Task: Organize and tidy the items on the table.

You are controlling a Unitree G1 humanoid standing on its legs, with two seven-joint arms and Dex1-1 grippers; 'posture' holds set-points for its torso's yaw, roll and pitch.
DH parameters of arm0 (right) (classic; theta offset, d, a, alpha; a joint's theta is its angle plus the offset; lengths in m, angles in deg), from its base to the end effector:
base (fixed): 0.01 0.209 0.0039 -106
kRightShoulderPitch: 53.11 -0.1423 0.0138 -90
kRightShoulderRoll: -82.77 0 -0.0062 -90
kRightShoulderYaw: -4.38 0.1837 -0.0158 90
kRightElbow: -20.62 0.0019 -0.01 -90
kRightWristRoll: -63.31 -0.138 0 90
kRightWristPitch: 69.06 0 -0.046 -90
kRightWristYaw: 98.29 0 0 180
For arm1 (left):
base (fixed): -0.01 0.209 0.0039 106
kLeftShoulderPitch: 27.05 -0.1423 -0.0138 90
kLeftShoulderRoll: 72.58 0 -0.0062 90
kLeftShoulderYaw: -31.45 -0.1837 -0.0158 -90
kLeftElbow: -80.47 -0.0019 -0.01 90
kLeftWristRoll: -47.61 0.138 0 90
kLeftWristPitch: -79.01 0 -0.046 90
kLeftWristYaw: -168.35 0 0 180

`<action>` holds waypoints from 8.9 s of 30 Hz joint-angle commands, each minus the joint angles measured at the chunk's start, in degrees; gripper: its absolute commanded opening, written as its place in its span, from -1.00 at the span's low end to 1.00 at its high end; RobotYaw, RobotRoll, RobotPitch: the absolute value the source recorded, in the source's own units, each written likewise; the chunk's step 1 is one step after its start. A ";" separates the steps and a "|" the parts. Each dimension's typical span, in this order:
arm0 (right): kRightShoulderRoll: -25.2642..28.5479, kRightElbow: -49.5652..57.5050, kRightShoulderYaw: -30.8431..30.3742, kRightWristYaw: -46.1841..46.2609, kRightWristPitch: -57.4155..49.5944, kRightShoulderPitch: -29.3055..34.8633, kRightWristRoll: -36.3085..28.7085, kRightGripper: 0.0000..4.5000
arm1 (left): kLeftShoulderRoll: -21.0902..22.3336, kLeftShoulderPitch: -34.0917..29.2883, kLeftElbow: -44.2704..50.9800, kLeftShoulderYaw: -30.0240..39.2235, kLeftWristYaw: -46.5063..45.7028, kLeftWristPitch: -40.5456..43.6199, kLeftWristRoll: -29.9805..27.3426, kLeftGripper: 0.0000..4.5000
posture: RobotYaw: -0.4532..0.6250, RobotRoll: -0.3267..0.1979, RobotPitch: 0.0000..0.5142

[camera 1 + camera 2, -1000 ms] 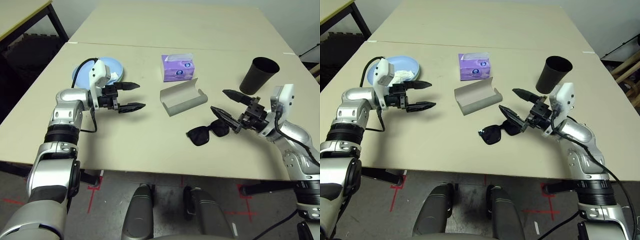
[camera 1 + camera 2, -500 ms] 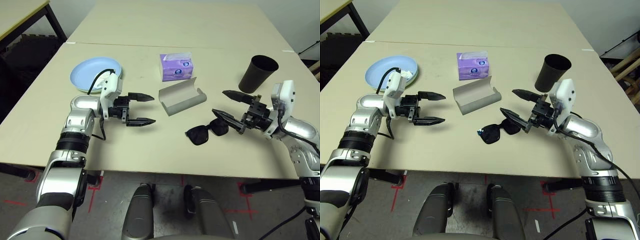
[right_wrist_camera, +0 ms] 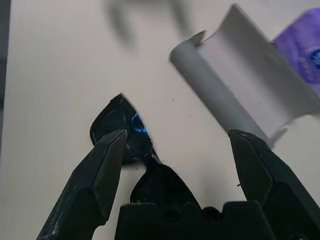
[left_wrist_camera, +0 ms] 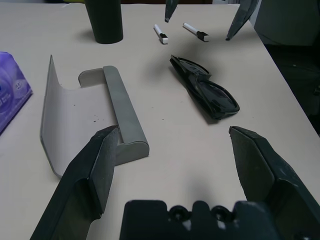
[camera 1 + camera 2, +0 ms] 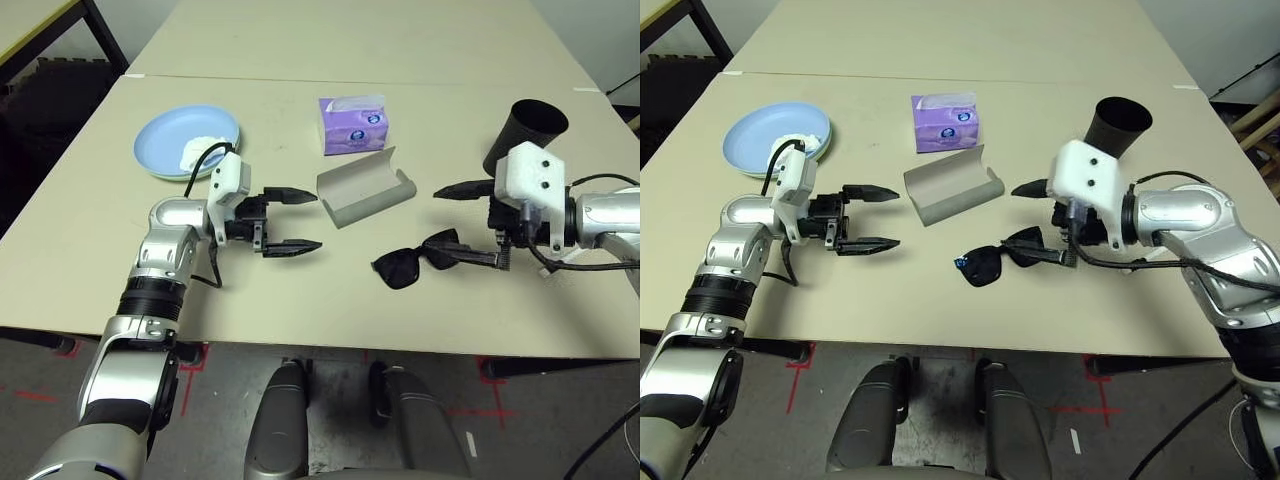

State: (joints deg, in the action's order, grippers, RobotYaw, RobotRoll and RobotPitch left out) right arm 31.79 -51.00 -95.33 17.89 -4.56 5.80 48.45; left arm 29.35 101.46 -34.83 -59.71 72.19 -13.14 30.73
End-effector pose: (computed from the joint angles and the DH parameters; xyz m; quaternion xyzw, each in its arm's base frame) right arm 0.2473 -0.2168 0.2382 -0.3905 0.0732 0.5337 0.7465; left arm 0.3160 0.2241 0.1636 0.1579 -0.0469 -0.6510 0.7410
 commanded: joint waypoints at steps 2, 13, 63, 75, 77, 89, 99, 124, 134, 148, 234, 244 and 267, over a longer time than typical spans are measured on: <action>3.79 1.75 -4.79 -5.63 1.41 -3.52 5.35 1.00 | -0.76 -2.31 3.16 -1.28 -0.94 0.38 -0.78 0.99 | 0.10 0.25 0.04; 5.20 -2.07 -9.50 -15.84 12.58 -9.50 13.69 1.00 | -1.95 -3.33 4.40 -1.55 -2.72 0.05 -0.79 0.99 | 0.13 0.25 0.07; -6.61 -4.53 -18.04 -23.28 11.10 -16.83 32.49 1.00 | 0.45 -3.82 5.42 -3.14 -4.61 -1.11 0.41 0.99 | 0.23 0.25 -0.03; -6.55 -5.11 -19.12 -24.85 13.61 -17.19 34.35 1.00 | 0.95 -3.94 5.57 -3.15 -4.87 -0.98 0.42 0.99 | 0.24 0.25 -0.03; -6.73 -5.28 -19.24 -25.10 13.86 -17.34 34.59 1.00 | 0.98 -3.94 5.61 -3.16 -4.92 -0.93 0.41 0.99 | 0.24 0.25 -0.02; -7.95 -5.57 -20.02 -26.81 13.63 -19.35 35.97 1.00 | 1.01 -4.09 5.83 -3.19 -5.37 -1.01 0.52 0.99 | 0.25 0.25 -0.05; -7.53 -6.44 -19.80 -28.08 15.03 -19.33 36.54 1.00 | 1.24 -4.16 5.95 -3.16 -5.58 -0.98 0.56 0.99 | 0.26 0.25 -0.04; -7.68 -7.83 -20.05 -26.58 17.13 -15.72 37.69 1.00 | 1.46 -3.95 5.68 -3.20 -5.69 -1.11 0.68 0.99 | 0.26 0.25 -0.06; -8.30 -8.83 -20.11 -26.02 18.20 -15.69 37.94 1.00 | 1.47 -3.86 5.63 -3.32 -5.83 -1.13 0.73 0.99 | 0.26 0.25 -0.06; -8.65 -9.33 -19.90 -26.47 19.10 -16.11 37.51 -0.65 | 1.54 -3.54 4.53 -3.39 -5.83 -1.76 1.01 1.00 | 0.26 0.25 -0.09; -27.69 -53.76 -21.11 -7.87 38.01 -40.47 44.94 -0.76 | 3.60 -8.45 17.22 -1.18 -16.62 5.88 -2.93 1.00 | 0.37 0.25 -0.09; -27.09 -52.48 -21.05 -10.09 37.89 -39.96 44.59 -0.76 | 3.58 -8.08 16.42 -1.21 -16.63 5.40 -2.83 1.00 | 0.36 0.25 -0.11; -25.83 -50.49 -19.02 -11.66 34.63 -40.77 43.49 0.99 | 3.07 -6.32 13.10 -1.78 -16.10 3.93 -2.00 1.00 | 0.29 0.25 -0.17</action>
State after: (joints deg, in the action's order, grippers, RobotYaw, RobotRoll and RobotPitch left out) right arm 5.30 -102.35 -114.54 7.55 30.46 -34.76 92.80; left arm 32.45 95.07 -21.58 -60.82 55.53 -8.49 27.95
